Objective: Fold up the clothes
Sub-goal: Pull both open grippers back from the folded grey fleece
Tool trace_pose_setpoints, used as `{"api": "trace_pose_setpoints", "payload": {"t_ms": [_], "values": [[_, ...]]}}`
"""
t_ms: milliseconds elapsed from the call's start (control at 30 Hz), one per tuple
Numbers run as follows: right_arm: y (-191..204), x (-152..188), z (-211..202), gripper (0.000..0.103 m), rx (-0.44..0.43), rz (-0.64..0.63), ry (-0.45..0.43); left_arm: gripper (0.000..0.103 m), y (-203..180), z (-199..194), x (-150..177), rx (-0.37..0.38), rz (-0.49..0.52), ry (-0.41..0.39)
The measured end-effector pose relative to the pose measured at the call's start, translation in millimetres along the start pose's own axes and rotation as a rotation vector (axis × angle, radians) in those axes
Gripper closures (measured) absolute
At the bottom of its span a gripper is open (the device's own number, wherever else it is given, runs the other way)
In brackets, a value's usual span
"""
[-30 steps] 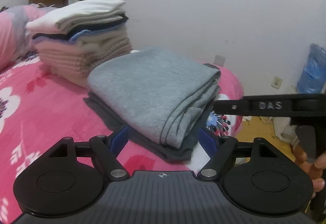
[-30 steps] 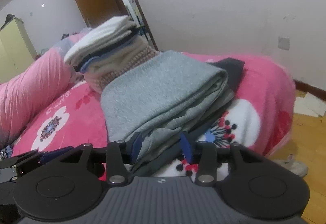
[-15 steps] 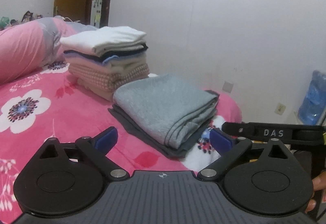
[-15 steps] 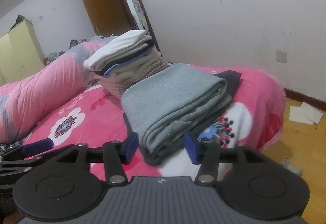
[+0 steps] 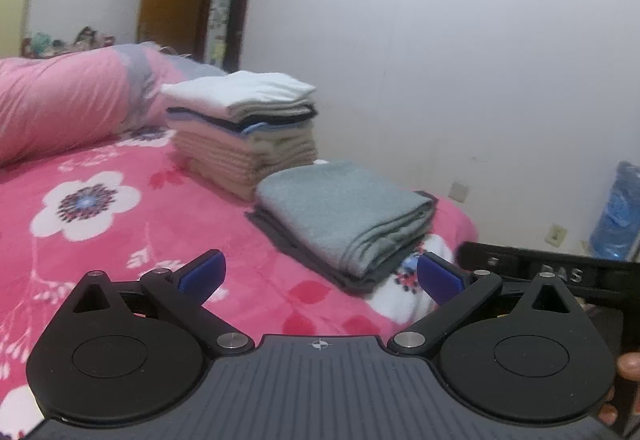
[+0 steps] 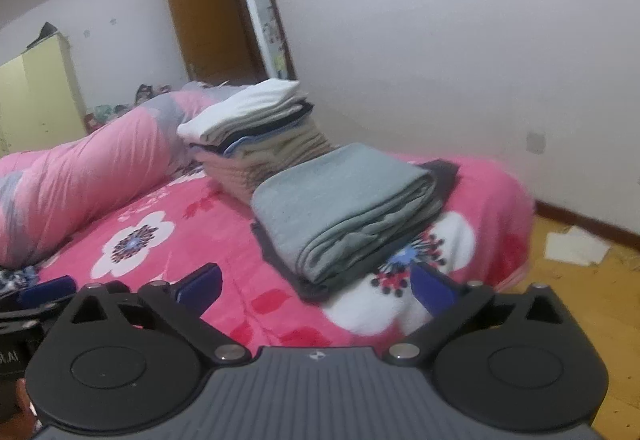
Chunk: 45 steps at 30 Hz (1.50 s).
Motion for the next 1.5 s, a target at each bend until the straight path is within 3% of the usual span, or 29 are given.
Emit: {"api": "trace_pose_setpoints", "payload": {"t_ms": [267,600,967,1500], "values": [[2.7,7.0,-14.1,0.000,0.034,-0.026,-0.011,0.000,8.2,-6.1,5.7,0.003,-0.086,0.038],[-2.7,12.3,-18.8,0.000,0.108,-0.048,-0.021,0.000,18.7,-12.4,12.9,-0.101,-0.075,0.059],[3.1,17.0,-17.9,0.000,0.178,-0.137,-0.027,0.000,3.6,-6.1,26.3,-0.098,0.037,0.097],[2.3,17.8,-12.4,0.000,0.239,-0.205,-0.013,0.000,11.3,6.0,32.5,-0.137,0.000,0.133]]}}
Point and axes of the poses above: each gripper's, at about its wrist camera, not at the fingertips, and z roughly the way its jaws point, y to its left, x to its underside, the point moved 10 cm from there along z, roughly the way its jaws point, and after that the axes turned 9 degrees about -y, right-handed, at the moved point
